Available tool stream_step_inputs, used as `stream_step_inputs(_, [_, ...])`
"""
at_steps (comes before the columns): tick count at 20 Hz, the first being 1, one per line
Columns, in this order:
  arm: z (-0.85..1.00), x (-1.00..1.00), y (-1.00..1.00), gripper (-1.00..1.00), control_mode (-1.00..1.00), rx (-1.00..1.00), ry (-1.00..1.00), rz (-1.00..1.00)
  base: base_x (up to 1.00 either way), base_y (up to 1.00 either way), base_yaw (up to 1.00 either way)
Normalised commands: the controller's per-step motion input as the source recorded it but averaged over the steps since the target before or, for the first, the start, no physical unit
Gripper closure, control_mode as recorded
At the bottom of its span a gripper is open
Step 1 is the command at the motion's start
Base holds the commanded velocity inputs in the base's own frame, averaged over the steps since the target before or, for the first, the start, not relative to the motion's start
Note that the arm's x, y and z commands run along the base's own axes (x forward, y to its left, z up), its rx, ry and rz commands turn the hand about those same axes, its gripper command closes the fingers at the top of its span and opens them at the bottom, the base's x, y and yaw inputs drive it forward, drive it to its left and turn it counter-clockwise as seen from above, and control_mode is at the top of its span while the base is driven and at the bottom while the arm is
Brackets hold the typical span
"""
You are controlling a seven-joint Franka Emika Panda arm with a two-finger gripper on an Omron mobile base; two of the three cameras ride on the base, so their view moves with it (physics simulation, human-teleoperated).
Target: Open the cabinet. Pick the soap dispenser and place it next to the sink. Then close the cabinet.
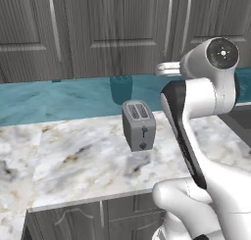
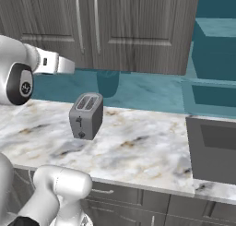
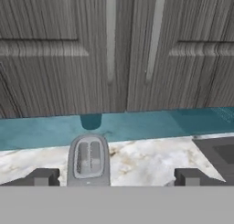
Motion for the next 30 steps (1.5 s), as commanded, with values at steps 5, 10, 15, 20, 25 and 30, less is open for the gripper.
stream_step_inputs(5, [0.01,0.41,-0.07,-1.0,-1.0,0.0,0.02,0.0,0.0,0.0,0.0])
stream_step_inputs(10, [0.0,0.67,-0.01,-1.0,-1.0,0.0,0.07,0.09,0.0,0.0,0.0])
stream_step_inputs(15, [0.0,0.56,-0.01,-1.0,-1.0,0.0,0.09,0.19,0.0,0.0,0.0])
stream_step_inputs(20, [0.03,0.45,-0.01,-1.0,-1.0,0.0,0.1,0.13,0.0,0.0,0.0])
stream_step_inputs(25, [0.18,0.31,-0.07,-1.0,-1.0,0.0,0.03,-0.02,0.0,0.0,0.0])
stream_step_inputs(30, [0.19,0.36,0.0,-1.0,-1.0,0.0,0.03,-0.09,0.0,0.0,0.0])
